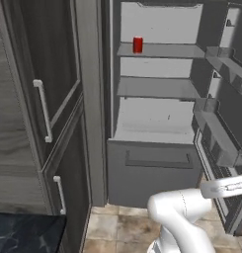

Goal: Open the fridge, grab two sodas, and place both sodas inside the bowl with ice on the dining counter.

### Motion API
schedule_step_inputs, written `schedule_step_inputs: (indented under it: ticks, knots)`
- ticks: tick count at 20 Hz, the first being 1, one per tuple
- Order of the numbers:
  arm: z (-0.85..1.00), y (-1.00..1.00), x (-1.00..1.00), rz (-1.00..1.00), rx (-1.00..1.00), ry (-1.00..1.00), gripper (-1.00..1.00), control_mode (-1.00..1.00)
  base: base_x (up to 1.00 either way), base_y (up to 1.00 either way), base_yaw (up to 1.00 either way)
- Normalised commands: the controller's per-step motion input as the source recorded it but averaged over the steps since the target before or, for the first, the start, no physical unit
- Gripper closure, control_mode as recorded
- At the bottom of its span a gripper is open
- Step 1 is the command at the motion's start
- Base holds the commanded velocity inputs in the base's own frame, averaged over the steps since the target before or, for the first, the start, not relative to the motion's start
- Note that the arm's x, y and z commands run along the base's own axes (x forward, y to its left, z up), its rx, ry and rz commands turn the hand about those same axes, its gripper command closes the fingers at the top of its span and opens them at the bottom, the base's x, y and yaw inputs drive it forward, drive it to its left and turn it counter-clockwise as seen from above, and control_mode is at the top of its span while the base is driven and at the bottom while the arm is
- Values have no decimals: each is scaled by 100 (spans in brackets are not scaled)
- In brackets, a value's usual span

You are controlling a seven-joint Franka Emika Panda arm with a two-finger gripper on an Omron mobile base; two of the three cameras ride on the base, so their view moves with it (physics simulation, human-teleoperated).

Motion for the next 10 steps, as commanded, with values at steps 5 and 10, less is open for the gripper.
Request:
schedule_step_inputs:
  ticks: [5,10]
  knots:
    - [0,0,0,0,0,0,-100,100,46,20,-18]
    - [0,0,0,0,0,0,-100,100,46,30,-19]
